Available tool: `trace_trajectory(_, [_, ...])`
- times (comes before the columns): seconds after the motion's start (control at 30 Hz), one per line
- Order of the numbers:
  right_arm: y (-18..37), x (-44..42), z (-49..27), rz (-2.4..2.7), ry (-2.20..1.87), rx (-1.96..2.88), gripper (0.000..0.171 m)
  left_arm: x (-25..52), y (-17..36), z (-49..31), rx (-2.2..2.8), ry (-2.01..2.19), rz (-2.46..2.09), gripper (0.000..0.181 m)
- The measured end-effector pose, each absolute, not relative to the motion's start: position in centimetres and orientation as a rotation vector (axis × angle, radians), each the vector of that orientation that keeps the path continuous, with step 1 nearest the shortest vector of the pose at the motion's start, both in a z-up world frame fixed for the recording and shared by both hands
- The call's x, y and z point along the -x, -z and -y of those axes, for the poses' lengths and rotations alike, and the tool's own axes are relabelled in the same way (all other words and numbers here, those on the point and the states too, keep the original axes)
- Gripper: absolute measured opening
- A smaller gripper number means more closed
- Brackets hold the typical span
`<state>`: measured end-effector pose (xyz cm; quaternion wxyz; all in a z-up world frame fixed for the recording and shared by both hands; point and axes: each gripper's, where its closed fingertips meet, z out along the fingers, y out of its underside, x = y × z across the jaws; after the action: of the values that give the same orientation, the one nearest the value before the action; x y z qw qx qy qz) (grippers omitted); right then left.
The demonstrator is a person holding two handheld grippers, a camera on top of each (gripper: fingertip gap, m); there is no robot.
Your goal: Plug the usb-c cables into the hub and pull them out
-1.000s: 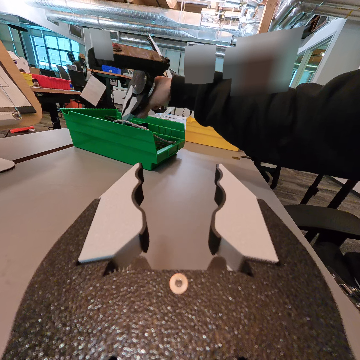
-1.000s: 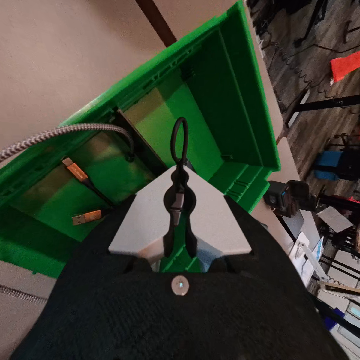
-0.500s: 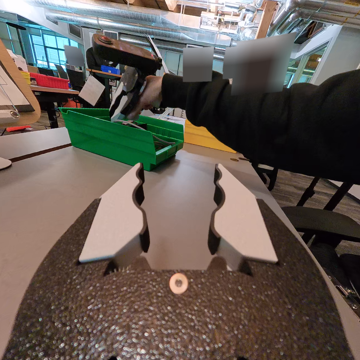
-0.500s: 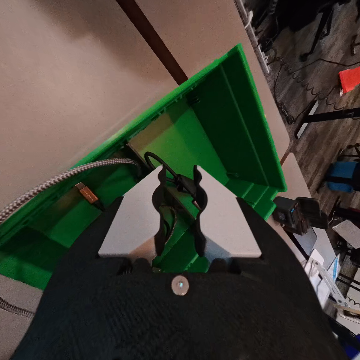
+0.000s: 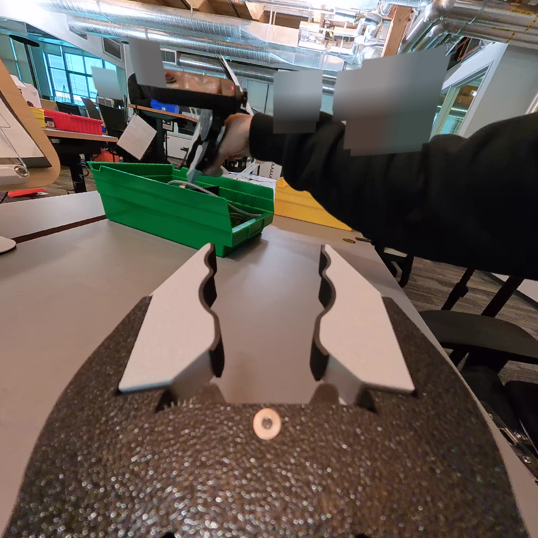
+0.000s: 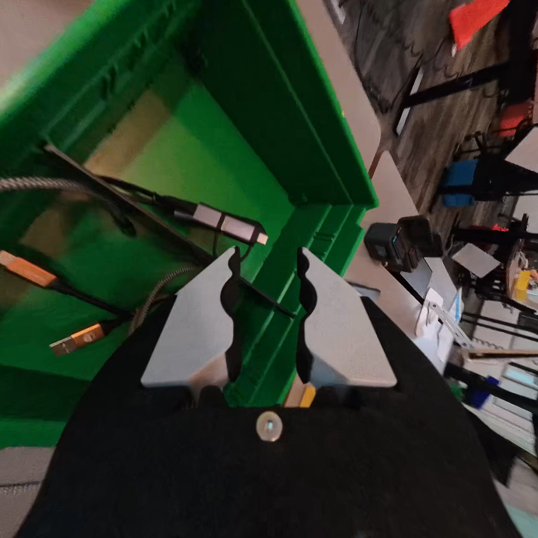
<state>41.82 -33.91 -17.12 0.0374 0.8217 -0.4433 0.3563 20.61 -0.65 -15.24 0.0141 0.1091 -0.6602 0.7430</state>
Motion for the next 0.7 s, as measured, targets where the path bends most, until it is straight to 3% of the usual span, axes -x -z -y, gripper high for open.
trace_trajectory(0.17, [10.3,-41.4,23.2,1.535,-1.619,-2.900,0.043,-20.6,15.3,0.8,-0.335,-2.311,2.067,0.068])
trace_trajectory(0.33, [3.0,-33.6,7.5,1.757,-1.960,-3.646,0.054,-20.3,12.6,-0.2,-0.319,-2.465,2.039,0.059])
trace_trajectory(0.47, [6.3,-30.5,1.2,1.627,-1.915,-3.880,0.060,-20.6,8.1,-5.0,-0.528,-2.725,2.074,0.049])
trace_trajectory(0.57, [10.9,-29.7,-1.6,1.337,-1.911,-3.902,0.061,-23.0,7.5,-12.6,-0.960,-2.655,2.415,0.043])
trace_trajectory(0.63, [13.2,-29.4,-3.0,1.220,-1.859,-3.927,0.061,-25.7,9.4,-19.5,-1.378,-2.316,2.766,0.044])
trace_trajectory(0.7, [14.9,-28.9,-4.4,1.036,-1.795,-3.960,0.062,-27.6,12.4,-26.1,-1.680,-1.719,3.096,0.052])
